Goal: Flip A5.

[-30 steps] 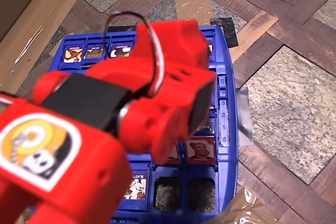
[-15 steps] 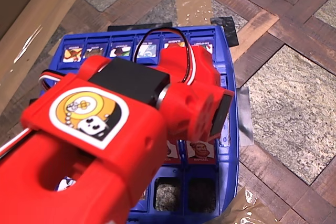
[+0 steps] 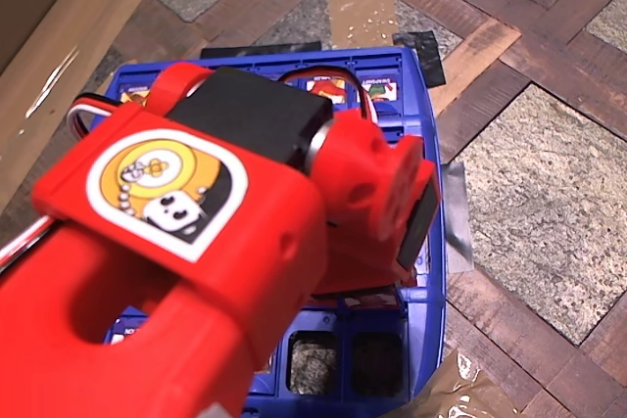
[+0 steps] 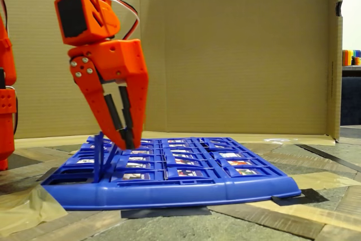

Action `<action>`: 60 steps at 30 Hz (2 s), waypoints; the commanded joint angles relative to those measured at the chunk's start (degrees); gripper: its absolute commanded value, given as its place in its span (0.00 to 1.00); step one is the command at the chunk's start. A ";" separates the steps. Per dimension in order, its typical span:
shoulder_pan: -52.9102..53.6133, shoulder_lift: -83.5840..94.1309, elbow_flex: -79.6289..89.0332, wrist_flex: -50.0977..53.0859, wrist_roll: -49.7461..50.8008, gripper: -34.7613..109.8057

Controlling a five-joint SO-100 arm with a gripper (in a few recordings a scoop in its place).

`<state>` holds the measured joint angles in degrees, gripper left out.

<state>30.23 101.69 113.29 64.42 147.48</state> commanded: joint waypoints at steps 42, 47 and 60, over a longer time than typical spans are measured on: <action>-13.10 28.56 14.24 -41.84 17.75 0.24; -16.00 34.54 18.46 -50.27 19.51 0.24; -21.97 54.58 34.54 -81.39 21.62 0.24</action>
<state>9.32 151.61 145.72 -9.32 168.57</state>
